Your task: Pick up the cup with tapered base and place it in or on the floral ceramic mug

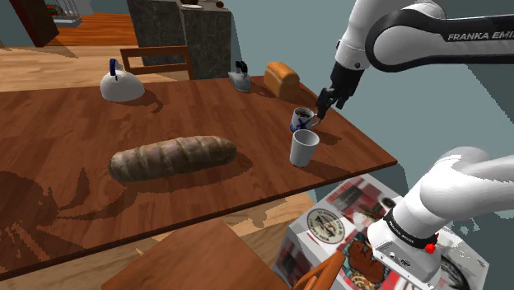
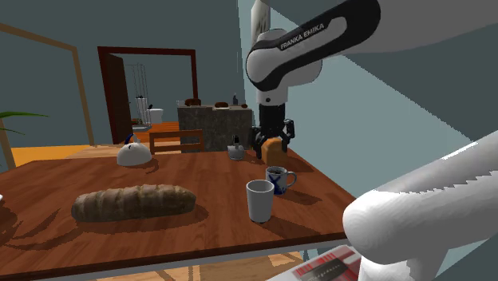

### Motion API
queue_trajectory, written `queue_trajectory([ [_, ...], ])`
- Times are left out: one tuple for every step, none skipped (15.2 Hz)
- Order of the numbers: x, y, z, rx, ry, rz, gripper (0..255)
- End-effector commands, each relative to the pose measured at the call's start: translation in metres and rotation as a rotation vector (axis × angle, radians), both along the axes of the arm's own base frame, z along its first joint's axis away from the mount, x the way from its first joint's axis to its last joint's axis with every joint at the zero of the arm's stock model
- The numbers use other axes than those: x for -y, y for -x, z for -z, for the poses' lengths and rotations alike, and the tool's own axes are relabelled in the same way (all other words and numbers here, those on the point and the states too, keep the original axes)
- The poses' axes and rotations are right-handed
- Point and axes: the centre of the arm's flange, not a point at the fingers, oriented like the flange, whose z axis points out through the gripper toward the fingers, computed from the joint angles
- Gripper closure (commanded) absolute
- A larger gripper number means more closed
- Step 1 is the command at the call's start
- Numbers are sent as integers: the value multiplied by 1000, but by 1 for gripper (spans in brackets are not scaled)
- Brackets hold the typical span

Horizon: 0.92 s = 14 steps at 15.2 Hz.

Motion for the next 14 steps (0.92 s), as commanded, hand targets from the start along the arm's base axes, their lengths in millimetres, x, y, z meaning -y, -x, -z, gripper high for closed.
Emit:
queue_trajectory([
  [-14,-9,24,3,1,3,0],
  [-20,-13,35,4,2,4,0],
  [-26,-16,47,4,3,5,0],
  [-32,-20,58,5,4,6,0],
  [-38,-23,69,5,5,7,0],
  [-44,-27,80,6,6,8,0],
  [-50,-31,92,7,7,9,0],
  [-56,-35,103,7,8,10,0],
  [-62,-38,114,8,8,11,0],
  [-62,-38,114,8,8,11,0],
  [-61,-39,120,8,8,11,0],
  [-61,-39,125,8,8,11,0],
  [-60,-40,130,8,8,11,0],
  [-60,-41,135,8,8,11,0],
])
